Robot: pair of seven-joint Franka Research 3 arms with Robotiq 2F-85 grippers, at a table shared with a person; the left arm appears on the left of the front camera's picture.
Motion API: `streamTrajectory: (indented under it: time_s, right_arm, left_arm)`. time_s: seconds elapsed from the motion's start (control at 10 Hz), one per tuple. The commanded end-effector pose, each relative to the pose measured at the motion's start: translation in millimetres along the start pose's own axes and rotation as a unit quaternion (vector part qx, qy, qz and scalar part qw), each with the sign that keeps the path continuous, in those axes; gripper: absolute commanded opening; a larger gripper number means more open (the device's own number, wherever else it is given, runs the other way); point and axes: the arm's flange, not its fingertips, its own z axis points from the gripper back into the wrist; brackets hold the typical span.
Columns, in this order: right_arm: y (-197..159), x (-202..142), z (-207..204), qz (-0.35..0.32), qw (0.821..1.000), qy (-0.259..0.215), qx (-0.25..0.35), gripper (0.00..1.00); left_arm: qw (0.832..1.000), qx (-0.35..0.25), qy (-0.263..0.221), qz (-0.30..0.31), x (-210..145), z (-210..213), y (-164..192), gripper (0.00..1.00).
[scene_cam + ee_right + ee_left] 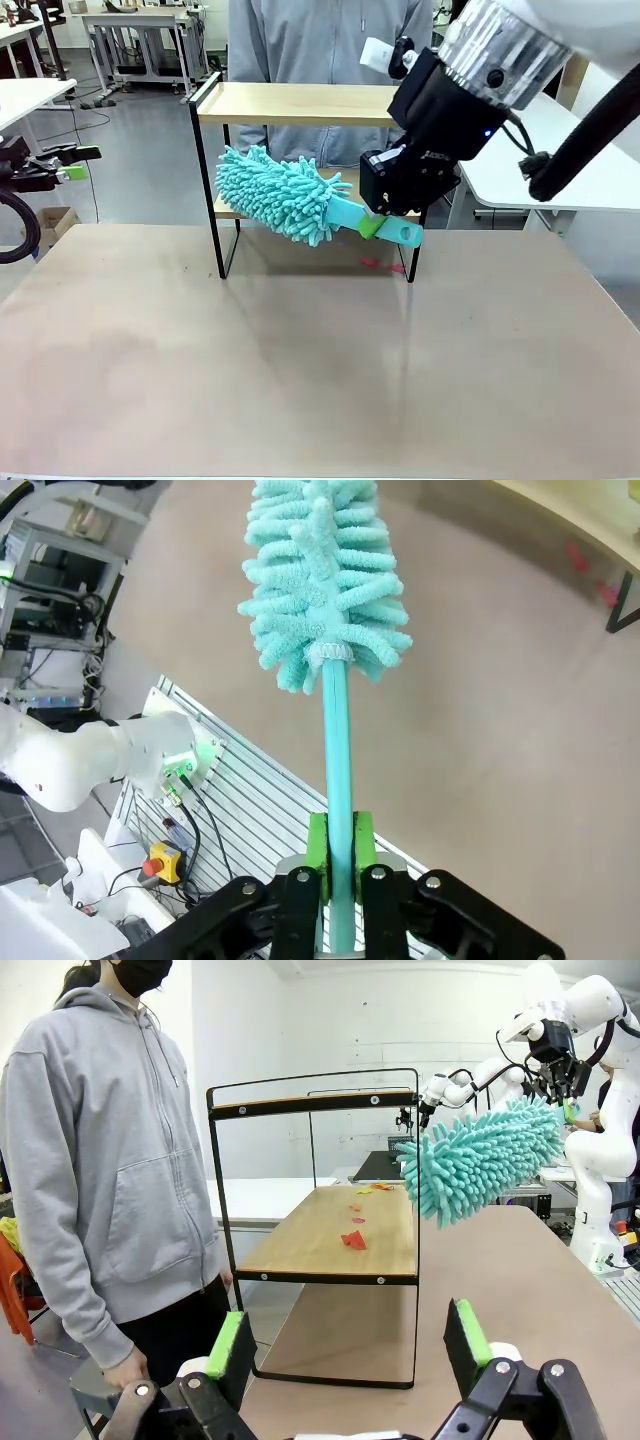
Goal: Clean the shelf.
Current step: Clean the specific section of the Shelf indicated by the human with the Duster.
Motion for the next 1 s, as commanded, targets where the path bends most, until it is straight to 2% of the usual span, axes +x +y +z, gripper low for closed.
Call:
streamTrajectory:
  time_s: [0.0, 0.1, 0.3, 0.5, 0.9]
  right_arm:
    - [-0.1, 1.7, -3.4, -0.001, 1.000, 0.002, 0.000, 0.13]
    - [27.1, 15.8, -13.8, -0.057, 0.997, -0.018, -0.040, 0.13]
    - [56.7, 32.1, -20.7, -0.115, 0.987, -0.090, -0.071, 0.13]
    - [76.6, 48.6, -33.8, -0.156, 0.976, -0.126, -0.080, 0.13]
    - [104.5, 105.6, -74.4, -0.191, 0.969, -0.137, -0.077, 0.13]
  left_arm:
    - [1.000, 0.002, 0.001, -0.008, 3.4, -1.0, -0.8, 1.00]
    - [1.000, 0.002, 0.001, -0.008, 3.4, -1.0, -0.8, 1.00]
    - [1.000, 0.002, 0.001, -0.008, 3.4, -1.0, -0.8, 1.00]
    - [1.000, 0.002, 0.001, -0.008, 3.4, -1.0, -0.8, 1.00]
    - [1.000, 0.002, 0.001, -0.008, 3.4, -1.0, -0.8, 1.00]
